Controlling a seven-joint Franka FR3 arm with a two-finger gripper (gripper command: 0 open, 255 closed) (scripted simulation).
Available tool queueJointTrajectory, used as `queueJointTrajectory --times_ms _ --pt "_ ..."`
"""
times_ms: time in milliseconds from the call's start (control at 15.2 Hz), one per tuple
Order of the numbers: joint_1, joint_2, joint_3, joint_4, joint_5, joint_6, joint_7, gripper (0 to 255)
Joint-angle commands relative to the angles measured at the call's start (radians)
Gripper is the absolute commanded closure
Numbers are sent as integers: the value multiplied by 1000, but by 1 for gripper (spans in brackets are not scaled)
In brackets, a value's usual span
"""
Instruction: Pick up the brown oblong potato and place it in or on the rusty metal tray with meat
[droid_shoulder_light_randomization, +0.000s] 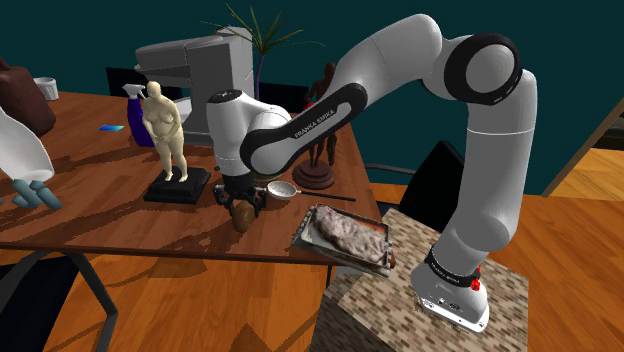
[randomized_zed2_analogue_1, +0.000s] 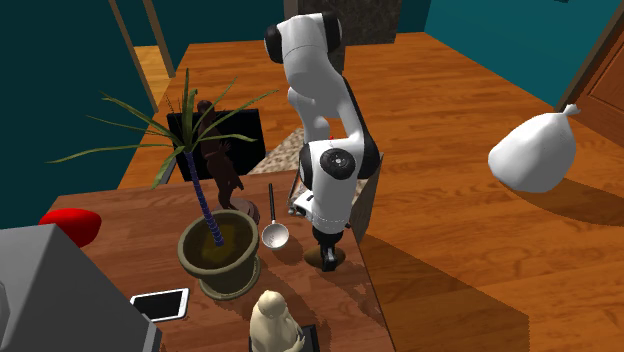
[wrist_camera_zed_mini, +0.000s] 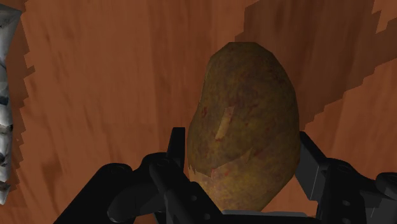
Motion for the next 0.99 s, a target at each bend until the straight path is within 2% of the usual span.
queueJointTrajectory --times_ms 0,264,924 --pt "0 0 0 0 0 0 0 255" --pt "0 0 0 0 0 0 0 255" --pt "-18 -70 24 53 57 -108 -41 255"
